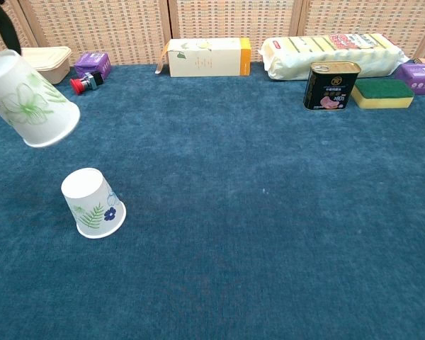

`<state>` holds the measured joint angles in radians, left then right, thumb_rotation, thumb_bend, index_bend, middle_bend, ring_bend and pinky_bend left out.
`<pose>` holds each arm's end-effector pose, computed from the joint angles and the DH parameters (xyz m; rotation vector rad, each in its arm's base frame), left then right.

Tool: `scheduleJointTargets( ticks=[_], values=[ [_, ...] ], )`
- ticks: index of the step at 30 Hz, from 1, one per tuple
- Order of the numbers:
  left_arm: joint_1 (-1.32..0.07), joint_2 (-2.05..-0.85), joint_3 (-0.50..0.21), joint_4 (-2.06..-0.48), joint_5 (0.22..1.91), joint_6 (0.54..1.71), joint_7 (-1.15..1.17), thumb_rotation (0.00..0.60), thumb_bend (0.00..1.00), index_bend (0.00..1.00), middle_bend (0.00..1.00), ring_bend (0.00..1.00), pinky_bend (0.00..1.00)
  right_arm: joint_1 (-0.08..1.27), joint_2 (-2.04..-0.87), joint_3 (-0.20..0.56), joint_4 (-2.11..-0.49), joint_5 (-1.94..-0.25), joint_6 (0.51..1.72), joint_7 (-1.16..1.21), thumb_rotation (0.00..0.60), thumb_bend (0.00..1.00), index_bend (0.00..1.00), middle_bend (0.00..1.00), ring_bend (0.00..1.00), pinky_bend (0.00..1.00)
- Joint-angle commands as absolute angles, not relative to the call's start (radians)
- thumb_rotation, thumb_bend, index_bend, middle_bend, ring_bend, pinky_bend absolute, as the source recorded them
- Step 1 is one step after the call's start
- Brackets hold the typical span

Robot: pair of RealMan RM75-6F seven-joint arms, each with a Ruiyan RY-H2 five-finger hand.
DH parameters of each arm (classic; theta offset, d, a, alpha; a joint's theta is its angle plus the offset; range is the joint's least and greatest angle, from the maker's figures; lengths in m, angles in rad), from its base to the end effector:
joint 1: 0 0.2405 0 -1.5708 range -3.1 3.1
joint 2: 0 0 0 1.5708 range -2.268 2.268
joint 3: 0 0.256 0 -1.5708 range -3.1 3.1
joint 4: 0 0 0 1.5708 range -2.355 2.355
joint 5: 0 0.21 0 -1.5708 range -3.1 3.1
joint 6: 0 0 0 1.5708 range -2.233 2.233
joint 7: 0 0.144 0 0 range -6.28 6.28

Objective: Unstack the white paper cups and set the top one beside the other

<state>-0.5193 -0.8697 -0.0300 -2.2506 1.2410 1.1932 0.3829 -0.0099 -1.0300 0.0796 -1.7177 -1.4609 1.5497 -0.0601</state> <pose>-0.1439 0.2361 0.1465 -1.7973 -0.9477 -0.9046 -0.3112 -0.1565 0.1920 1.2679 -0.8713 0.8417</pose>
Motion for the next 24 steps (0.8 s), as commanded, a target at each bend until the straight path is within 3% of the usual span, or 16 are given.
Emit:
scheduleJointTargets(
  ticks=[1, 13, 24],
  values=[
    [-0.506, -0.857, -0.028, -2.209, 1.242, 1.173, 0.347, 0.600, 0.24, 0.37, 0.00, 0.00, 0.05, -0.010, -1.031, 0.078, -1.718, -1.462, 1.549, -0.064, 0.600, 0.00, 0.11, 0.00, 0.00, 0.00],
    [-0.540, -1.068, -0.014, -1.899, 1.120, 1.001, 0.277, 0.600, 0.24, 0.37, 0.00, 0.00, 0.05, -0.008, -1.030, 0.083, -1.715, -1.450, 1.543, -0.057, 0.600, 0.00, 0.11, 0.00, 0.00, 0.00],
    [-0.577, -1.172, -0.024, -1.881, 1.073, 0.976, 0.348, 0.600, 0.24, 0.37, 0.00, 0.00, 0.05, -0.010, -1.024, 0.084, -1.714, -1.449, 1.544, -0.042, 0.600, 0.00, 0.11, 0.00, 0.00, 0.00]
  ],
)
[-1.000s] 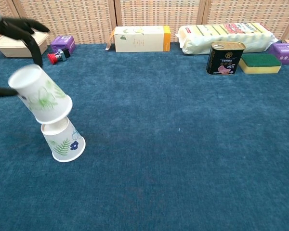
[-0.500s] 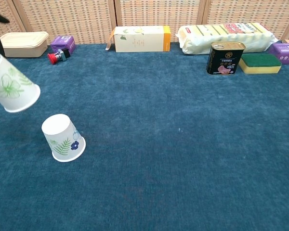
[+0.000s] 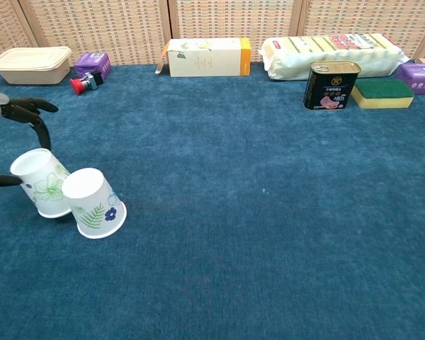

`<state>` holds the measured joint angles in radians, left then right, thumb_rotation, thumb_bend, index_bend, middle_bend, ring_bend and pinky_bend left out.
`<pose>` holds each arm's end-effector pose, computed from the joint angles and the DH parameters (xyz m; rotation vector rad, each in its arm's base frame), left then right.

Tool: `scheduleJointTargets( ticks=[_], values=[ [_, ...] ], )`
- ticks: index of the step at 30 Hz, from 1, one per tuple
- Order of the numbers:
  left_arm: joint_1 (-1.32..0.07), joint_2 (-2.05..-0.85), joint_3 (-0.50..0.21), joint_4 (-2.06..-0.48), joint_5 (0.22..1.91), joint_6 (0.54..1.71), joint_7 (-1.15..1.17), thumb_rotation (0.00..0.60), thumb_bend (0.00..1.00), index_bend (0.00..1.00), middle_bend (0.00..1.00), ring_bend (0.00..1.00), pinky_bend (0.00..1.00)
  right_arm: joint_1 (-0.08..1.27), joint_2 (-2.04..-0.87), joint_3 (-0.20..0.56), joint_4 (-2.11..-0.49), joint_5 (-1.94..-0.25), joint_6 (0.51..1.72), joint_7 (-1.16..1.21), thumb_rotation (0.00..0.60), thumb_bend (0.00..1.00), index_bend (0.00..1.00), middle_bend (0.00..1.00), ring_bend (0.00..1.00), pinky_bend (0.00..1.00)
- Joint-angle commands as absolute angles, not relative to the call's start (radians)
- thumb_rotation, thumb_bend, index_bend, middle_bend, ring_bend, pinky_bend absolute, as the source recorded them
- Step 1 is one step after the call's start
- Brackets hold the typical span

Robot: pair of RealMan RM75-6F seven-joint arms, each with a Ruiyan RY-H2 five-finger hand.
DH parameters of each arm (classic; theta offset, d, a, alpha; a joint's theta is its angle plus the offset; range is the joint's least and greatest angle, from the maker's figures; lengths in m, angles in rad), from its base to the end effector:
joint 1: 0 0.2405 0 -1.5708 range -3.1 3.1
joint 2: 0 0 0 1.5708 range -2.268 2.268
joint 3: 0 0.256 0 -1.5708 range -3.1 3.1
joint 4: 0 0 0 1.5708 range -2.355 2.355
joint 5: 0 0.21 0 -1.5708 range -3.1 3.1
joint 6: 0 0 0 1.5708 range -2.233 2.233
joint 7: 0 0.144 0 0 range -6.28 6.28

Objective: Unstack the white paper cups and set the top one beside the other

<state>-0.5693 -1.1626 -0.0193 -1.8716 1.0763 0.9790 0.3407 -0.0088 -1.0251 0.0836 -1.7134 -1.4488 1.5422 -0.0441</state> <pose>-0.2112 0.2667 0.0615 -1.8504 -1.1368 -0.6875 -0.3137 -0.1575 0.1941 1.2578 -0.8821 0.8409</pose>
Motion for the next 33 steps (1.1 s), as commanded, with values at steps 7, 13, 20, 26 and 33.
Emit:
scheduleJointTargets(
  ticks=[7, 13, 20, 26, 33],
  values=[
    [-0.596, -1.192, -0.022, -1.924, 1.061, 0.987, 0.414, 0.600, 0.24, 0.37, 0.00, 0.00, 0.05, -0.010, -1.020, 0.085, -1.714, -1.449, 1.544, -0.034, 0.600, 0.00, 0.11, 0.00, 0.00, 0.00],
    [-0.598, -1.208, -0.015, -1.929, 1.038, 1.016, 0.466, 0.600, 0.24, 0.37, 0.00, 0.00, 0.05, -0.010, -1.020, 0.083, -1.716, -1.455, 1.545, -0.034, 0.600, 0.00, 0.11, 0.00, 0.00, 0.00],
    [-0.593, -1.220, -0.005, -1.924, 1.031, 1.042, 0.495, 0.600, 0.23, 0.11, 0.00, 0.00, 0.05, -0.010, -1.018, 0.075, -1.720, -1.467, 1.542, -0.032, 0.600, 0.00, 0.11, 0.00, 0.00, 0.00],
    [-0.570, -1.196, 0.009, -1.942, 1.099, 1.062, 0.448, 0.600, 0.20, 0.00, 0.00, 0.00, 0.05, -0.011, -1.018, 0.074, -1.720, -1.470, 1.545, -0.030, 0.600, 0.00, 0.11, 0.00, 0.00, 0.00],
    [-0.433, -1.183, 0.034, -1.865, 1.333, 1.293, 0.309, 0.600, 0.19, 0.00, 0.00, 0.00, 0.05, -0.008, -1.025, 0.075, -1.705, -1.480, 1.550, -0.036, 0.600, 0.00, 0.11, 0.00, 0.00, 0.00]
  ],
)
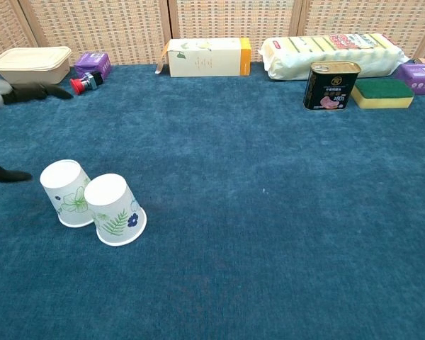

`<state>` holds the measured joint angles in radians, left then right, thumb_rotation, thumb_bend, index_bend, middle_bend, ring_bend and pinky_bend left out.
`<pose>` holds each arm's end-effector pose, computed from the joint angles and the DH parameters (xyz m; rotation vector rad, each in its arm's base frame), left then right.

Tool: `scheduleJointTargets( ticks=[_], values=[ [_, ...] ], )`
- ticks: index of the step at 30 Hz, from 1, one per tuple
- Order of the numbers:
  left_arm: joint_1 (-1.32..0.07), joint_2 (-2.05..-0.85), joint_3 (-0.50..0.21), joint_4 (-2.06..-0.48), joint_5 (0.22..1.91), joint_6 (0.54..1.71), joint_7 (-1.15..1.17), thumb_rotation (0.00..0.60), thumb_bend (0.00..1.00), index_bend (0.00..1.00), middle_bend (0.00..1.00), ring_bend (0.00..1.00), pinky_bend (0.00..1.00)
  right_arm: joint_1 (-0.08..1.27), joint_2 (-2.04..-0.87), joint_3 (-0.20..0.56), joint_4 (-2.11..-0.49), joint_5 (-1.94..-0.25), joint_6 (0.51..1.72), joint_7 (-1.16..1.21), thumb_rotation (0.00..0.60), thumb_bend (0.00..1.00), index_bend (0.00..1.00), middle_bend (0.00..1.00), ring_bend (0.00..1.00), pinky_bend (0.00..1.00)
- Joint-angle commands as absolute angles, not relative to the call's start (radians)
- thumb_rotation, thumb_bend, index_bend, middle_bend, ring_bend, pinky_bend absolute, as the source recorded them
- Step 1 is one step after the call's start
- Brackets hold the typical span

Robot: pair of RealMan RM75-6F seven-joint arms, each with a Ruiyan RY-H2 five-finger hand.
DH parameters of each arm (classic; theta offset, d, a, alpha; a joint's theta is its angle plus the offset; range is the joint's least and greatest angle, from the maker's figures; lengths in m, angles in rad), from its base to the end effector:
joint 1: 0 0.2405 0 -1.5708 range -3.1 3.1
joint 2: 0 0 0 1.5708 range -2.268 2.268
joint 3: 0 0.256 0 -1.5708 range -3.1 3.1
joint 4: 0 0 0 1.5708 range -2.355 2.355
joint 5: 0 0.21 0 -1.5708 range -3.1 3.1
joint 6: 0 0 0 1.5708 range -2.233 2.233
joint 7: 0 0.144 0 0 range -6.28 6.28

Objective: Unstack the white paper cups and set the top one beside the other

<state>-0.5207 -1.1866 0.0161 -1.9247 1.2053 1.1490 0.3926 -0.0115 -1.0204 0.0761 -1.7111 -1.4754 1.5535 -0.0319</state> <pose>-0.1954 0.2485 0.0672 -1.8315 -1.0090 -0.8034 -0.3113 -0.1555 0.1948 1.2743 -0.8735 0.8586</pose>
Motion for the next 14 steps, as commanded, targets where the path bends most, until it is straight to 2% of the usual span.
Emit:
scheduleJointTargets(
  ticks=[1, 9, 14],
  values=[
    [-0.403, -1.186, 0.037, -1.835, 1.368, 1.348, 0.286, 0.600, 0.19, 0.00, 0.00, 0.00, 0.05, -0.005, -1.028, 0.073, -1.699, -1.485, 1.545, -0.036, 0.600, 0.00, 0.11, 0.00, 0.00, 0.00],
    [-0.244, -1.231, 0.044, -1.637, 1.504, 1.619, 0.160, 0.600, 0.19, 0.00, 0.00, 0.00, 0.05, -0.003, -1.061, 0.080, -1.664, -1.470, 1.552, -0.077, 0.600, 0.00, 0.11, 0.00, 0.00, 0.00],
    [-0.191, -1.236, 0.057, -1.592, 1.497, 1.631, 0.112, 0.600, 0.19, 0.00, 0.00, 0.00, 0.05, -0.005, -1.079, 0.088, -1.648, -1.460, 1.563, -0.101, 0.600, 0.00, 0.11, 0.00, 0.00, 0.00]
  ],
)
